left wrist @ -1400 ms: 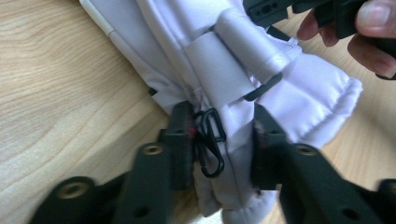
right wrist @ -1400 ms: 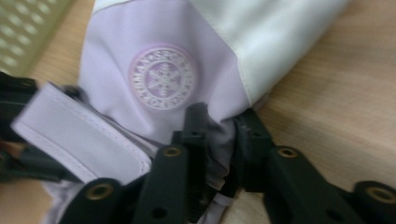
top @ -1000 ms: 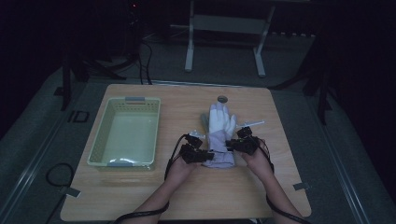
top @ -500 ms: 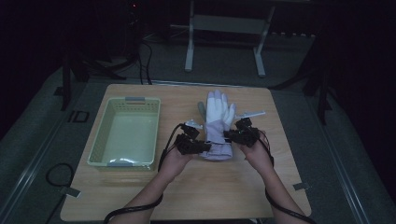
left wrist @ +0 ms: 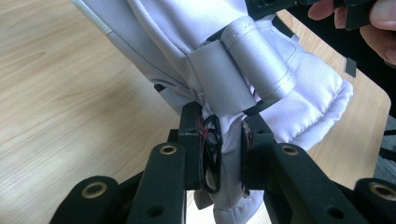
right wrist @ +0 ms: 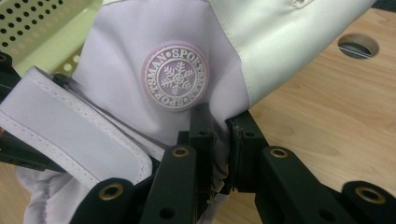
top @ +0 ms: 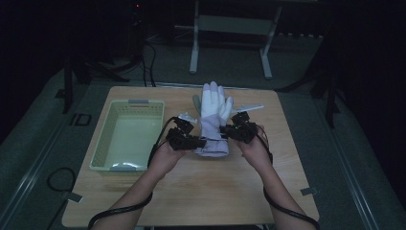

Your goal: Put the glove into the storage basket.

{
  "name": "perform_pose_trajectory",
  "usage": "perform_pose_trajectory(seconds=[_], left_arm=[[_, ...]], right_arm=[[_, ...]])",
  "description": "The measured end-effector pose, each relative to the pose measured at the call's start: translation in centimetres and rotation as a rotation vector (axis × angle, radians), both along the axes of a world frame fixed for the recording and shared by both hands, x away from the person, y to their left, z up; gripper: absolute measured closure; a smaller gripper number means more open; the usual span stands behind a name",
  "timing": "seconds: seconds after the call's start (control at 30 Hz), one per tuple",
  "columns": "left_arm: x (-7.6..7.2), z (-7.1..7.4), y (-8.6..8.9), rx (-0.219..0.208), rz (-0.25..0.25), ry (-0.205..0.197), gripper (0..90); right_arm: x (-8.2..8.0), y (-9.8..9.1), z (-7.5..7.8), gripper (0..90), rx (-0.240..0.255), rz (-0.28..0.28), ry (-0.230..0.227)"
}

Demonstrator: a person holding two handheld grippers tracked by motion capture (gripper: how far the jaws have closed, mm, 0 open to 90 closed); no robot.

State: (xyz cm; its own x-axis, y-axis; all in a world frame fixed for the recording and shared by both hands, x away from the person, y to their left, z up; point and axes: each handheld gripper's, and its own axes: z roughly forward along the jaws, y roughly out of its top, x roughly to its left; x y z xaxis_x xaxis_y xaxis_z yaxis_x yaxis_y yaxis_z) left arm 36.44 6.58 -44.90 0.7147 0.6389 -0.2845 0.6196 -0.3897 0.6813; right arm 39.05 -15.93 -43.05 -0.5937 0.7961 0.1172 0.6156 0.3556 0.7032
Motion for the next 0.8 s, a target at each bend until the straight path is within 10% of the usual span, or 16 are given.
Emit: perform_pose_trajectory(seconds=[0.8], left_arm=[[-0.5, 2.1, 7.2, 0.069, 0.030, 0.006, 74.9]], right_arm=[[0.5, 7.1, 1.0, 81.4, 0.029, 0.061, 0.006]])
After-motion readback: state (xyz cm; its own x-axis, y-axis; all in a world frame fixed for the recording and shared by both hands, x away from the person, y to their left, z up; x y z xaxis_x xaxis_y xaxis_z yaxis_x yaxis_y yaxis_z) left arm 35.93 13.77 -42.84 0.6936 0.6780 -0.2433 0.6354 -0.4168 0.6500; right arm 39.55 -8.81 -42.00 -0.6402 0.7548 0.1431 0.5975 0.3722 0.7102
